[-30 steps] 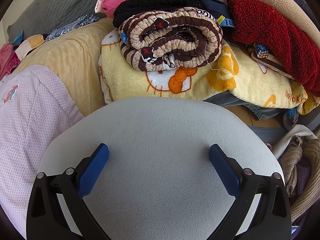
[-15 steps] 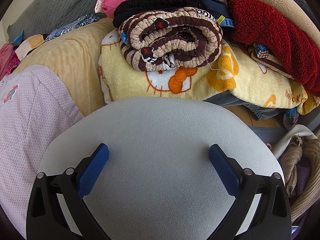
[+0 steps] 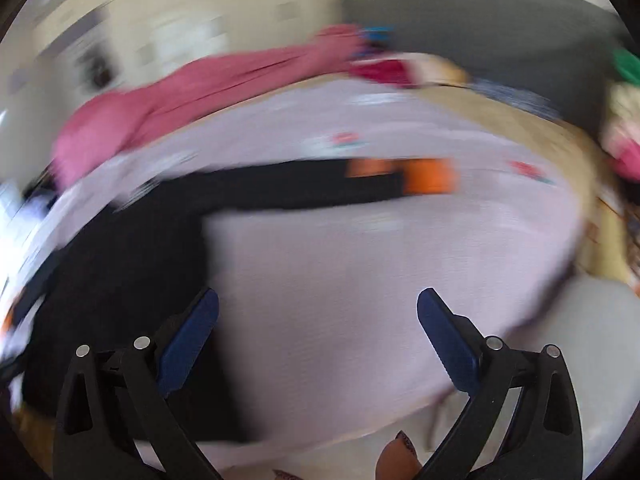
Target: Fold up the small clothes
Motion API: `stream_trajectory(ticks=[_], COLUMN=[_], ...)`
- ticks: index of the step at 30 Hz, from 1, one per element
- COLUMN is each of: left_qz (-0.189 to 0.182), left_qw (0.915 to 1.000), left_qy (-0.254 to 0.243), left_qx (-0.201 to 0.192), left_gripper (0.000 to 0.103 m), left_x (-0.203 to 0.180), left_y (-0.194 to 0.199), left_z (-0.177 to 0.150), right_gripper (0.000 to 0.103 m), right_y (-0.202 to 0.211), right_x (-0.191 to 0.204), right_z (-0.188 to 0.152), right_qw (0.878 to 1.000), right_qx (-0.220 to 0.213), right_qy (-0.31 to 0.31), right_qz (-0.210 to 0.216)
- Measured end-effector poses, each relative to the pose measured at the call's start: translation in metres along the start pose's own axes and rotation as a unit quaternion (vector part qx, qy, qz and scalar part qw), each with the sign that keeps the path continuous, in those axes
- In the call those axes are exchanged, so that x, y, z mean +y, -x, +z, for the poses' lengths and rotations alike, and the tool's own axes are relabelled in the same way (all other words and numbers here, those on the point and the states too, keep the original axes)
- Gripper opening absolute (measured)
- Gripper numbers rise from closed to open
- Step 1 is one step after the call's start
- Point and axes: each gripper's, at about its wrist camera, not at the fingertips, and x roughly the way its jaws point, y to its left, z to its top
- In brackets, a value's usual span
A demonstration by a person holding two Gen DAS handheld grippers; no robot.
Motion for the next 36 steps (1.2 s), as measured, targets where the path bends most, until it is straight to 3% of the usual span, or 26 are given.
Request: stream_trajectory(ticks=[3, 7, 14, 24, 28, 32, 36], left_qz=[-0.008, -0.003, -0.009, -0.001, -0.027, -0.006, -0.009], left_qw=[0.9999, 0.9999, 0.9998, 0.9991, 0.9985, 0.9989, 0.9987], left_qy=[0.004, 0.01, 0.02, 0.043, 0.048, 0.046, 0.05], left_qx=[0.004, 0.003, 0.0, -0.004, -0.005, -0.005, -0.003], left_gripper=[0.094, 0.094, 0.094, 0.094, 0.094, 0.094, 0.094], left_x=[0.003, 0.006, 0.014, 0.028, 0.034, 0.035, 0.036], left_y=[0.001, 0.002, 0.004, 0.011, 0.012, 0.014, 0.014], left_z=[-0.005, -0.008, -0.008, -0.01, -0.012, -0.014, -0.014], right_gripper=[0.099, 0.099, 0.099, 0.099, 0.099, 0.099, 0.099], right_y=[-0.004, -0.009, -0.02, -0.017, -0.016, -0.014, -0.011], right_x=[0.078, 0.124, 0.136, 0.152, 0.156, 0.156, 0.158], right_z=[-0.025, -0.048, -0.05, -0.056, -0.056, -0.057, -0.057], right_qw=[0.995, 0.991, 0.992, 0.99, 0.99, 0.99, 0.99], right_qx=[0.047, 0.055, 0.042, 0.04, 0.037, 0.034, 0.029], right_qy=[0.06, 0.102, 0.114, 0.121, 0.124, 0.125, 0.127], right_qz=[0.065, 0.063, 0.033, 0.057, 0.057, 0.053, 0.053])
